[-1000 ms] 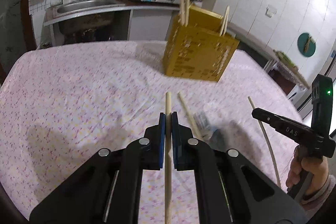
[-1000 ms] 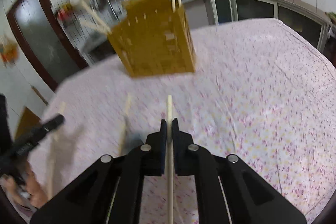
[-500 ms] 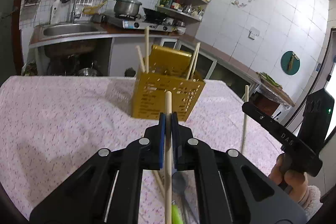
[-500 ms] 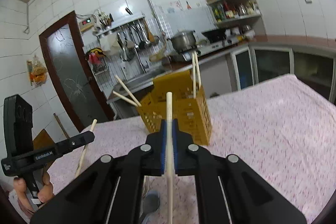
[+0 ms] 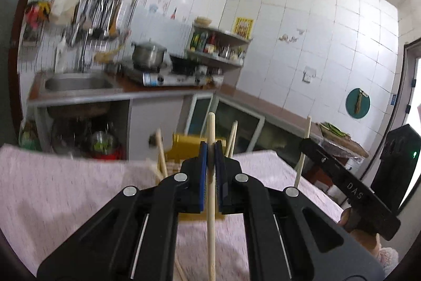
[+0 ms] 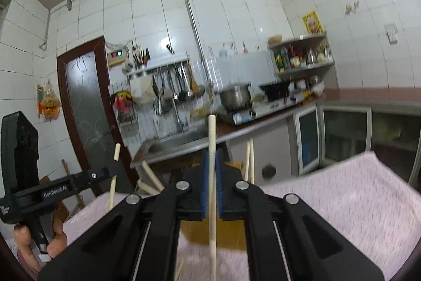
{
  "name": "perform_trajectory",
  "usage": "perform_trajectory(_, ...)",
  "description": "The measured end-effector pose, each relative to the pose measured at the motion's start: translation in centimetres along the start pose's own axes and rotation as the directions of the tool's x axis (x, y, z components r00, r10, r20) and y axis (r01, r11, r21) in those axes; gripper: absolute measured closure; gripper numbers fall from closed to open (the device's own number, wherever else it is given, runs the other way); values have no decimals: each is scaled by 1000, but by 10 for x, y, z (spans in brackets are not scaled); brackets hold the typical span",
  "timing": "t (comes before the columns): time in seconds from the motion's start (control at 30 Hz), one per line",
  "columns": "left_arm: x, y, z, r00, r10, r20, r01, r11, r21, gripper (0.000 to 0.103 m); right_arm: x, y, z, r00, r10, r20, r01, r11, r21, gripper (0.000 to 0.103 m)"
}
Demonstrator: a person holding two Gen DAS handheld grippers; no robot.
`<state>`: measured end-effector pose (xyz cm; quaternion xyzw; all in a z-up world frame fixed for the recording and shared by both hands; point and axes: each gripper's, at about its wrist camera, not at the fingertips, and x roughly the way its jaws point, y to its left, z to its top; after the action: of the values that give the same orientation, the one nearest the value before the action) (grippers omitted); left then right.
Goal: Organize utensils
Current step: 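Lift both held chopsticks and carry them above the yellow holder, then lower both chopsticks into the holder and open both grippers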
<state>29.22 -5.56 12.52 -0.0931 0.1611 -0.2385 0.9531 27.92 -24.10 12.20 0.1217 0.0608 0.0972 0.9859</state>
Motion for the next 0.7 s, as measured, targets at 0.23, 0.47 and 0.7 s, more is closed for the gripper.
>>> perform_trajectory(0.23,22,-19,34,989,16,148,-30,995,93,99,27,9,38,994,-8,112,14,998,-53,97)
perform_trajectory(0.47,50,-18,51,968,30,248,-67,988,142,99,45,7,58,977,-33,209,47,997,-62,97)
perform_trajectory(0.7,70,2,54,943,65,327,-106,988,110,99,57,-4,55,959,-58,277,69,997,-28,97)
